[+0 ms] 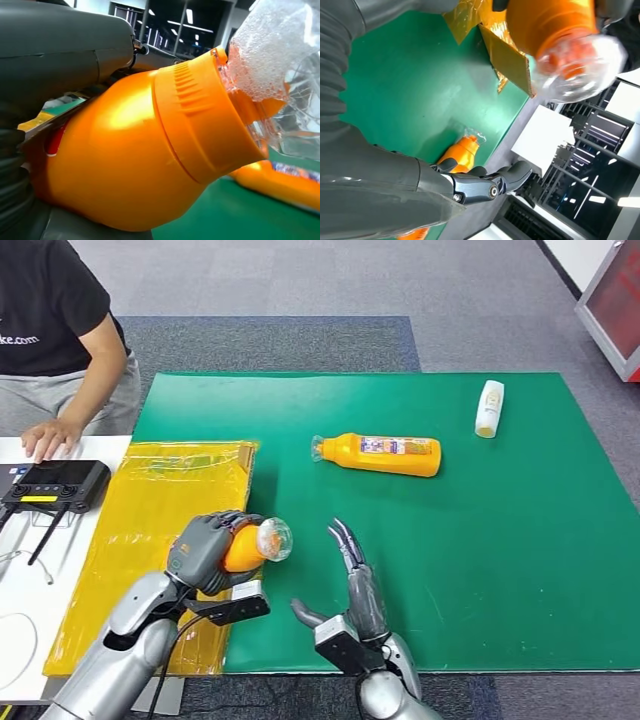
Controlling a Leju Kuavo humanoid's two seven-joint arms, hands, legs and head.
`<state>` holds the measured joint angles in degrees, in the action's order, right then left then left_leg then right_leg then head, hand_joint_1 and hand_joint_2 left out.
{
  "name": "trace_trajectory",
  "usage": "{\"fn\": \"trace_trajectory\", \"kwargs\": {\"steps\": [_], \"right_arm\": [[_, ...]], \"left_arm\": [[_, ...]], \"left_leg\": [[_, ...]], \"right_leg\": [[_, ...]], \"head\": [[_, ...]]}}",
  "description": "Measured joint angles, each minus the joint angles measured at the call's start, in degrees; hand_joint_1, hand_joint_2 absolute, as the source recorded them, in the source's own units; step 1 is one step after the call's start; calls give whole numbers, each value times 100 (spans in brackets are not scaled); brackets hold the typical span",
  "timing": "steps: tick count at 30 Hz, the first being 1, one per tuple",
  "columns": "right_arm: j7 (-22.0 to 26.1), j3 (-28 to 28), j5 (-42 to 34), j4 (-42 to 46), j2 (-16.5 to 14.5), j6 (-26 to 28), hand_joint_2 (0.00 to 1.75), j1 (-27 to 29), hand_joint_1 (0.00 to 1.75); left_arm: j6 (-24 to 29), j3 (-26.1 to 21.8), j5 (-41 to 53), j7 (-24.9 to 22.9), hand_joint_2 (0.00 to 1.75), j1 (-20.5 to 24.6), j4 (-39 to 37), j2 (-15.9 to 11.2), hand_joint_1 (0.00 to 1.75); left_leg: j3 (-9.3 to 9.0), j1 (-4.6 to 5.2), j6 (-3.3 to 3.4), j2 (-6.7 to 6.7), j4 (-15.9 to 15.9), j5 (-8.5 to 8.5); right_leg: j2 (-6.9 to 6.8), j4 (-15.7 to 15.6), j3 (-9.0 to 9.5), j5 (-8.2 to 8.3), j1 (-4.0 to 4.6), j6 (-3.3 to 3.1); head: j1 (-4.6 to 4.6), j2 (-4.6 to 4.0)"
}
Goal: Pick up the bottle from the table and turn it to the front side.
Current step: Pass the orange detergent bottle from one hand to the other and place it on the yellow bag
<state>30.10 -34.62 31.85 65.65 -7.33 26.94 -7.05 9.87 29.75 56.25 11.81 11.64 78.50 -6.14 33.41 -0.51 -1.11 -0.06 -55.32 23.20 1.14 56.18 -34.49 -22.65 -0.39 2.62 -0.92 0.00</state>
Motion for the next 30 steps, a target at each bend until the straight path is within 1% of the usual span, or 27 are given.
{"fn": "trace_trajectory", "kwargs": {"steps": [4,10,11,14,15,17,22,30], "right_arm": [[37,74,-8,-9,-26,-33,175,20,0],[45,132,-7,-34,-32,-78,175,38,0],[45,139,-5,-45,-33,-82,175,38,0],[45,163,-4,-91,-42,-95,175,36,0],[45,169,-5,-110,-44,-100,175,34,0],[50,175,-6,-151,-51,-114,175,31,0],[80,191,8,-250,-67,-124,175,30,0],[121,221,110,-389,-78,-94,175,30,0]], "left_arm": [[-70,127,161,-174,175,189,-260,-34,175],[-81,208,188,-220,175,381,-710,-18,175],[-86,221,190,-236,175,407,-794,-4,153],[-86,266,202,-305,175,480,-1093,57,25],[-76,279,213,-330,175,501,-1203,86,3],[-46,305,249,-381,175,524,-1413,148,0],[116,341,384,-506,175,525,-1840,279,0],[284,362,609,-601,175,525,-2015,387,0]], "left_leg": [[-4,0,-5,2,0,-3],[-7,-1,-15,3,1,-10],[-7,-1,-16,3,1,-11],[-7,-1,-17,3,1,-12],[-7,-1,-17,3,1,-13],[-6,-1,-17,3,1,-13],[-1,-1,-13,1,0,-16],[2,0,-12,1,0,-15]], "right_leg": [[1,2,0,4,0,-6],[2,6,-2,9,0,-14],[2,6,-2,10,1,-15],[2,7,-2,11,1,-16],[2,7,-2,11,1,-16],[2,7,-3,11,0,-17],[0,7,-6,11,1,-16],[0,6,-7,11,0,-16]], "head": [[0,0],[1,0],[1,0],[1,0],[1,0],[1,0],[0,0],[1,0]]}}
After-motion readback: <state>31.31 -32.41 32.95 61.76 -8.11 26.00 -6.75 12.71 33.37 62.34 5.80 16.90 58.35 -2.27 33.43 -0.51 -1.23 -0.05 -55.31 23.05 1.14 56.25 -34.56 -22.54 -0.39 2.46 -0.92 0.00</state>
